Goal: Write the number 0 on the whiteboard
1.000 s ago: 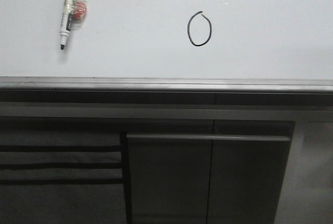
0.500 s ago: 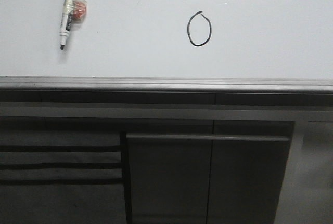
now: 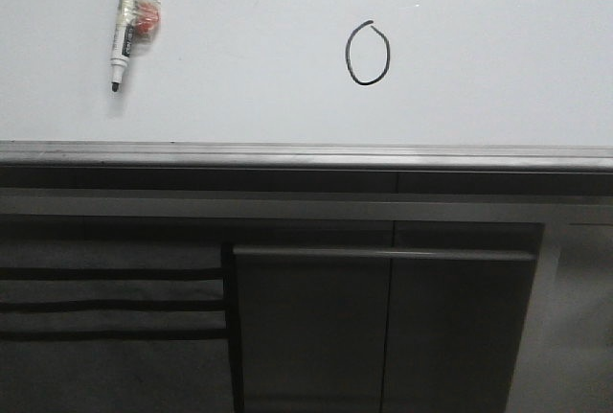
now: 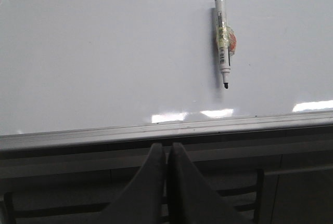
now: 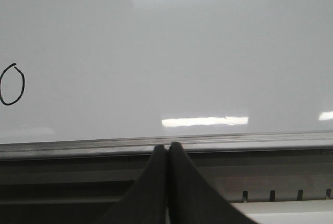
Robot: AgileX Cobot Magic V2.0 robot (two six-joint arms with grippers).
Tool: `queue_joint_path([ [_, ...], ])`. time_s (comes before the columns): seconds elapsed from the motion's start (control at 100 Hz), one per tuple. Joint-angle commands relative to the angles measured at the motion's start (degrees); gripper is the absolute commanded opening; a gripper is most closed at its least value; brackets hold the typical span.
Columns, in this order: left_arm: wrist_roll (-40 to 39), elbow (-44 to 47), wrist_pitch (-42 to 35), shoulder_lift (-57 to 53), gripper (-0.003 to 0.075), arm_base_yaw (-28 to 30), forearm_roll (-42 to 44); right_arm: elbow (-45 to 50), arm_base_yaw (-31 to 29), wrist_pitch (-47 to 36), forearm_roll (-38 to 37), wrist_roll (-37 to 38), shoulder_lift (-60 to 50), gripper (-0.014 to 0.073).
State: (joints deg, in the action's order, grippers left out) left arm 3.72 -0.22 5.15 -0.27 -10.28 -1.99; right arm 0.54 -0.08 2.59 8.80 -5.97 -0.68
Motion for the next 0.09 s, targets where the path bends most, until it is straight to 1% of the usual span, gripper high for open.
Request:
queue_joint_path([
  [0.0, -0.47, 1.37, -4.42, -1.48, -0.002, 0.12, -0.11, 0.68, -0.28, -4.79, -0.75, -0.52, -0.93, -0.0073],
  [0.08, -0.47, 1.37, -4.42, -1.48, -0.002, 0.12, -0.11, 0.68, -0.28, -4.79, -0.75, -0.52, -0.93, -0.0073],
])
